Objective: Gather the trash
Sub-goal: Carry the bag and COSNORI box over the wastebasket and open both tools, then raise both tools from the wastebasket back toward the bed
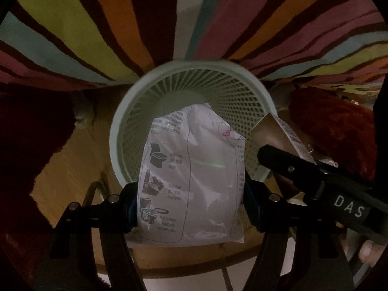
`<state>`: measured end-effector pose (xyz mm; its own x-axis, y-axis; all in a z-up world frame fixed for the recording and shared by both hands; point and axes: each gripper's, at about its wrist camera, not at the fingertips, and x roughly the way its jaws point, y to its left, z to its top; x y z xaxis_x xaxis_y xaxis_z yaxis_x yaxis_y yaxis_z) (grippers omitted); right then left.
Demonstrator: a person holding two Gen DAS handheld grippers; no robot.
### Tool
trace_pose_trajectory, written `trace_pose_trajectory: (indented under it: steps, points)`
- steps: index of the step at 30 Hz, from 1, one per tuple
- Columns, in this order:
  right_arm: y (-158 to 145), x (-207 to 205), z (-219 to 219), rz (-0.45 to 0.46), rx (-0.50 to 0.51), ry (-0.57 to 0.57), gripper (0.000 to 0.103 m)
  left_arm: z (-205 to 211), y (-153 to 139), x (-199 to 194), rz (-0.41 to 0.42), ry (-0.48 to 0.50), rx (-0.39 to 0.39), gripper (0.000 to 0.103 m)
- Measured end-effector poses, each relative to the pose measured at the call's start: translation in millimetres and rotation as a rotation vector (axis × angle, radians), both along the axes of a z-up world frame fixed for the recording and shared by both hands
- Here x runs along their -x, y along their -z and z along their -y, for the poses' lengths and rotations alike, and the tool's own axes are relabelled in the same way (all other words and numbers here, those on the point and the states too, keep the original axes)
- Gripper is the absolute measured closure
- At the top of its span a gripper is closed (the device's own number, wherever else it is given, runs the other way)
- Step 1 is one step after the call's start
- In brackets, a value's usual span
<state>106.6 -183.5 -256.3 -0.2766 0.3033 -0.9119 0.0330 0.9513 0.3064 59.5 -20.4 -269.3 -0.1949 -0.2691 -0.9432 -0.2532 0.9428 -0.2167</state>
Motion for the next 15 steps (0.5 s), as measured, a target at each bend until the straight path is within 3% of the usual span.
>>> trace_pose_trajectory:
  steps: [3,4,5,6,7,15]
  points:
    - [10.5,1.3,3.3,-0.043,-0.009,0.041,0.054,-1.4,11.0,-1.3,-0.035,-0.022,0.018,0.035]
    - [13.8,1.5,5.2,-0.058,-0.009,0.059,0.049,0.4,13.9,-2.9,-0.050,-0.029,0.024,0.033]
    - [15.9,1.4,7.8,-0.066,-0.004,0.078,0.041,-0.2,18.3,-2.7,-0.073,-0.035,0.021,0.026]
    - [17.9,1.3,10.7,-0.079,0.006,0.099,0.021,-0.5,23.5,-2.2,-0.089,-0.038,0.009,0.020]
    - [18.7,1.4,13.5,-0.082,0.011,0.115,0.013,-1.0,26.7,-1.8,-0.088,-0.045,0.006,0.015]
    - [16.9,-0.8,15.8,-0.070,0.028,0.151,0.013,-11.5,20.5,-1.4,-0.072,-0.096,0.010,0.015]
